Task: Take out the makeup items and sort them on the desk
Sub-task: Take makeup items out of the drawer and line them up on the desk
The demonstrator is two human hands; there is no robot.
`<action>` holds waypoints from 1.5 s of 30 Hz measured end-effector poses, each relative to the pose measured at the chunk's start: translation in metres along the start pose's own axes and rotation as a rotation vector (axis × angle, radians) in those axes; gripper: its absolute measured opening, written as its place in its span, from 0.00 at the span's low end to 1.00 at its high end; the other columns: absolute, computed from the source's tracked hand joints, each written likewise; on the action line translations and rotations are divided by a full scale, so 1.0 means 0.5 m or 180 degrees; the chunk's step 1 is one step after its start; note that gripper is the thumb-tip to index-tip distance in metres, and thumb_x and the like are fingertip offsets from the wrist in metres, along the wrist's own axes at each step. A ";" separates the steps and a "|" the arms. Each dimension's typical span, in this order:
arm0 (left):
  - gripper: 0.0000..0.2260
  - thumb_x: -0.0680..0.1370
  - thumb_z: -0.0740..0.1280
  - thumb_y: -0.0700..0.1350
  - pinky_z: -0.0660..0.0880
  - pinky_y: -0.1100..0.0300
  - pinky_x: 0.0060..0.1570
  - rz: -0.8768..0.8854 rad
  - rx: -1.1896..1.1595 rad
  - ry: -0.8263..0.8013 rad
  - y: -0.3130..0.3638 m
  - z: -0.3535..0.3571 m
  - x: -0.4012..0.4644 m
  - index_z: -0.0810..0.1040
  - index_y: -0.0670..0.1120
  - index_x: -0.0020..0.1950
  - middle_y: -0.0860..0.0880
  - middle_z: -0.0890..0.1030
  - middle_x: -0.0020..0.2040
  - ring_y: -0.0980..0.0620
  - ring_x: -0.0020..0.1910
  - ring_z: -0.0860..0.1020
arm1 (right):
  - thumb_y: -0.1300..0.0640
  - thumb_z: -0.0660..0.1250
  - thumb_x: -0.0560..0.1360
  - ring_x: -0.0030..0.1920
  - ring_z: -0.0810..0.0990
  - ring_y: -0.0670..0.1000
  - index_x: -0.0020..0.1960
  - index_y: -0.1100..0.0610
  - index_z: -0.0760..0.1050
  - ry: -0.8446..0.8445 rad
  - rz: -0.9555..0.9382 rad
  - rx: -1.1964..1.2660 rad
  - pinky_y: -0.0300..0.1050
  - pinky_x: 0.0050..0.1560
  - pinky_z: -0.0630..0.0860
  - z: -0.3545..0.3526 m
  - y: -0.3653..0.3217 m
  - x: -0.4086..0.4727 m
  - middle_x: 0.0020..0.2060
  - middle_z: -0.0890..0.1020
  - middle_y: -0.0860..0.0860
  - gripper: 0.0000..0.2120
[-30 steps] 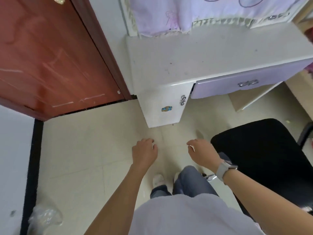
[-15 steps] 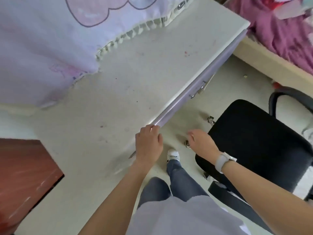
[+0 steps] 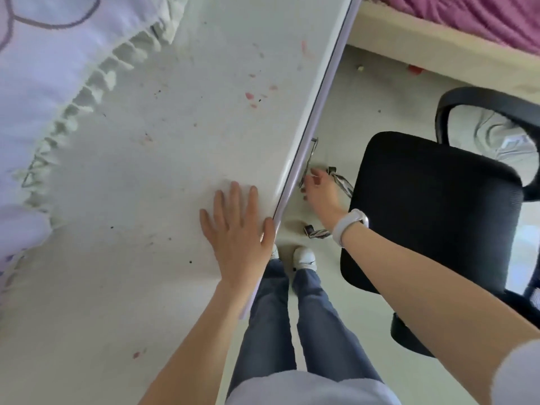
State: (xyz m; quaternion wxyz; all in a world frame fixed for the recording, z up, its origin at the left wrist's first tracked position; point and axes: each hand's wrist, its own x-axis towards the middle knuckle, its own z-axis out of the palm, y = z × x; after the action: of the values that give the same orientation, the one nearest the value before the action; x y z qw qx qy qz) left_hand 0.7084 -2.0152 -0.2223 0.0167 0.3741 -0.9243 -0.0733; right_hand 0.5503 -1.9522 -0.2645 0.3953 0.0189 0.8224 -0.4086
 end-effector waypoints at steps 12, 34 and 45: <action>0.22 0.74 0.57 0.48 0.56 0.33 0.64 -0.0251 -0.0235 0.0076 0.035 0.006 0.019 0.73 0.45 0.66 0.40 0.70 0.69 0.35 0.68 0.65 | 0.65 0.56 0.79 0.35 0.74 0.48 0.52 0.62 0.73 -0.0536 0.0347 0.1062 0.38 0.42 0.77 -0.010 -0.015 0.061 0.36 0.75 0.53 0.08; 0.07 0.67 0.73 0.38 0.71 0.60 0.21 -0.0206 -0.0923 0.0054 0.196 0.023 -0.009 0.78 0.40 0.42 0.46 0.76 0.33 0.48 0.30 0.75 | 0.64 0.60 0.76 0.58 0.74 0.54 0.66 0.60 0.69 0.0063 -0.2057 -0.1293 0.45 0.56 0.74 -0.215 0.024 0.015 0.58 0.75 0.56 0.18; 0.07 0.64 0.74 0.38 0.61 0.66 0.25 -0.0165 -0.0763 0.0303 0.199 0.022 -0.005 0.78 0.41 0.39 0.47 0.75 0.30 0.50 0.27 0.73 | 0.63 0.68 0.69 0.48 0.81 0.53 0.46 0.54 0.78 -0.0166 -0.5420 -0.4538 0.54 0.64 0.70 -0.219 -0.074 0.077 0.43 0.81 0.50 0.08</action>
State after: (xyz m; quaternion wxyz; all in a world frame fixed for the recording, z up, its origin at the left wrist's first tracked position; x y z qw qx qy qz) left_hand 0.6406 -1.9416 -0.2185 0.1032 0.3963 -0.8971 -0.1657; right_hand 0.4412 -1.9131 -0.2273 -0.0770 -0.7924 0.6048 0.0195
